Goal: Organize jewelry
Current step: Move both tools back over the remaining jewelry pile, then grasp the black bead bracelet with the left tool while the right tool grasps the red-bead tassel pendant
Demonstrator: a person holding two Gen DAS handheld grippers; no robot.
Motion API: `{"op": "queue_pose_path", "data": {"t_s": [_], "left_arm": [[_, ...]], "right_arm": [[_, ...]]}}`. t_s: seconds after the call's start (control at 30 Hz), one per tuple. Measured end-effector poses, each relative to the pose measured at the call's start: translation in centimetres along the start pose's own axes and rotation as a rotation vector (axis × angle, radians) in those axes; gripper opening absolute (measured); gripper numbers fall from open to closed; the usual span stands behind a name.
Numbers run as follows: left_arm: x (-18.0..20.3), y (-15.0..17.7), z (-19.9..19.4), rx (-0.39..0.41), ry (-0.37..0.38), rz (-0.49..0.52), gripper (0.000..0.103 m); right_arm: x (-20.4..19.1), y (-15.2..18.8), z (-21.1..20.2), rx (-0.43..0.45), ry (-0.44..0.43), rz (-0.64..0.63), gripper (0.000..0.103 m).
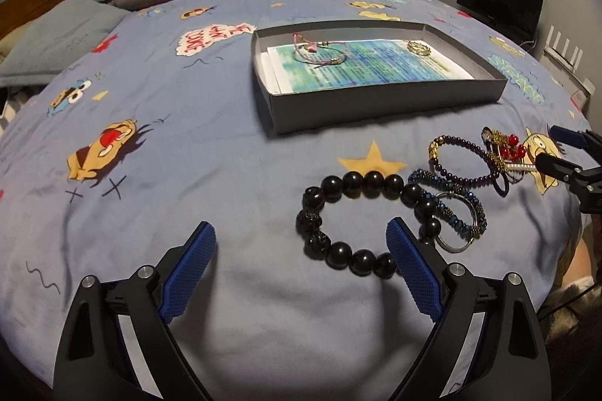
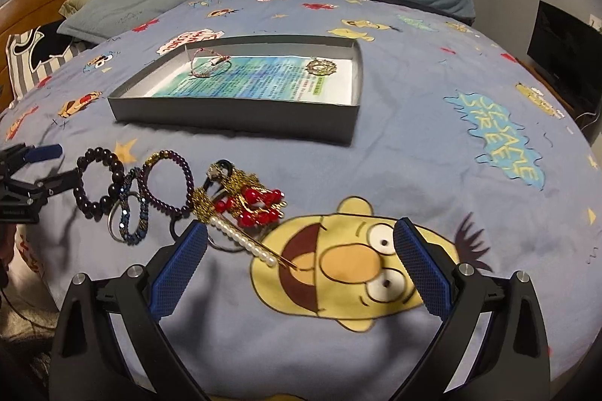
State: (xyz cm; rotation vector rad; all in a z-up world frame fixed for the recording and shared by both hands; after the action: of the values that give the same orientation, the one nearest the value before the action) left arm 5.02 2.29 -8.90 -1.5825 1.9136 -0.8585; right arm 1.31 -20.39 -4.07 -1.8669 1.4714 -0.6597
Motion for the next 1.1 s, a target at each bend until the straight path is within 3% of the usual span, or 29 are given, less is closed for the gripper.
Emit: {"op": "queue_pose_path", "data": {"t_s": [0.1,0.4,0.57,0.73,1.0,1.1], "left_arm": [[0.0,-0.1,-0.1,0.005,0.01,0.001,0.091],[0.8,-0.2,0.0,-0.004,0.038,0.034,0.08],[0.6,0.0,0.3,-0.023,0.047,0.037,0.065],[0.5,-0.2,0.2,-0.016,0.049,0.036,0.062],[0.5,-0.2,0.5,-0.02,0.054,0.041,0.06],[0.3,0.0,0.7,-0.028,0.049,0.037,0.055]], "right_arm": [[-0.4,-0.4,0.3,0.008,-0.01,0.003,0.095],[-2.2,-1.2,1.6,-0.016,-0.038,-0.046,0.068],[-2.4,-1.2,1.9,-0.034,-0.043,-0.046,0.047],[-2.5,-1.3,1.8,-0.043,-0.059,-0.05,0.036],[-2.4,-1.0,1.8,-0.063,-0.065,-0.06,0.032],[-2.1,-1.0,2.4,-0.073,-0.073,-0.037,0.032]]}}
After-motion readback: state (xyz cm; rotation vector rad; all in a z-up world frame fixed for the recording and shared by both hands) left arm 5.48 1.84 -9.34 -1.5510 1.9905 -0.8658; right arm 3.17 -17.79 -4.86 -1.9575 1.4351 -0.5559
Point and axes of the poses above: each gripper's, at about its wrist camera, not at the fingertips, and z roughly the way its jaws point, x to its right, y to its underside, the point moved 7 cm from there along z, roughly the way its jaws point, and after that the axes turned 7 degrees about x, right-handed, at the moved point
